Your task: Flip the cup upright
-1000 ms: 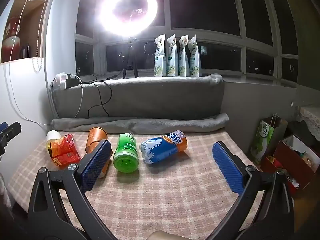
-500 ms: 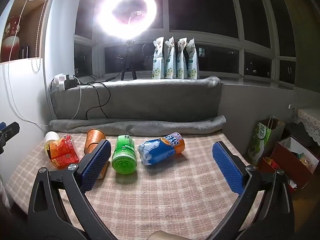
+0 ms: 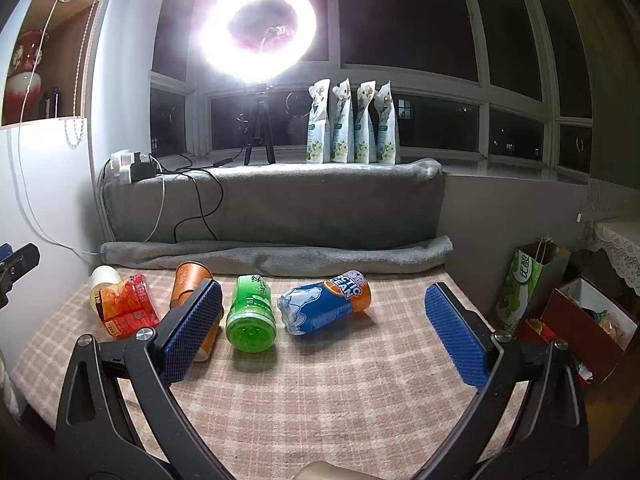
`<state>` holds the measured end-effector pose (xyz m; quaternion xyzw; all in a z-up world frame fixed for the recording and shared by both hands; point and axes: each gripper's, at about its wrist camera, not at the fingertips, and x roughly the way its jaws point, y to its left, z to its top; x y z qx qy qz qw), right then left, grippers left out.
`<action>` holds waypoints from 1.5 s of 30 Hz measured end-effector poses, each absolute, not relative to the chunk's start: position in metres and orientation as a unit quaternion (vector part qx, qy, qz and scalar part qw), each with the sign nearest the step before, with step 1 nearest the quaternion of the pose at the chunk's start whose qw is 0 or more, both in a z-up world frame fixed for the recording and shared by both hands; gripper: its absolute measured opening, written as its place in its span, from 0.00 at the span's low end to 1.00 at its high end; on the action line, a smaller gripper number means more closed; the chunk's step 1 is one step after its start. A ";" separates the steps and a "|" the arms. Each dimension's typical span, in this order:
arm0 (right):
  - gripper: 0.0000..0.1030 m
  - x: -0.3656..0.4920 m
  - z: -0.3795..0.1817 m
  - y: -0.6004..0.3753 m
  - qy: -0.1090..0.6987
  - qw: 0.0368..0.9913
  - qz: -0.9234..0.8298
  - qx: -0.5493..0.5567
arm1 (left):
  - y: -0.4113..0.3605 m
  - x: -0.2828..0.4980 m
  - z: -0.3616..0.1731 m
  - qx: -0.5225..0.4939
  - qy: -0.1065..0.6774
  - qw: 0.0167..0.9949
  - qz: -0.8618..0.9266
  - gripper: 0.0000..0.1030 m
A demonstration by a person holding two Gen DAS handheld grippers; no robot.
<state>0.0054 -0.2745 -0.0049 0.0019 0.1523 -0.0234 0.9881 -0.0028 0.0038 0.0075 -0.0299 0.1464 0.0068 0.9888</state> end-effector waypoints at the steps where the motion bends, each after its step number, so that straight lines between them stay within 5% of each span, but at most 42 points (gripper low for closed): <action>1: 1.00 0.006 -0.004 -0.275 0.152 0.988 -0.023 0.001 | 0.004 -0.003 0.008 -0.030 0.146 0.989 0.006 0.87; 45: 1.00 0.006 -0.003 -0.274 0.151 0.988 -0.023 0.003 | 0.004 -0.005 0.003 -0.032 0.144 0.989 0.008 0.87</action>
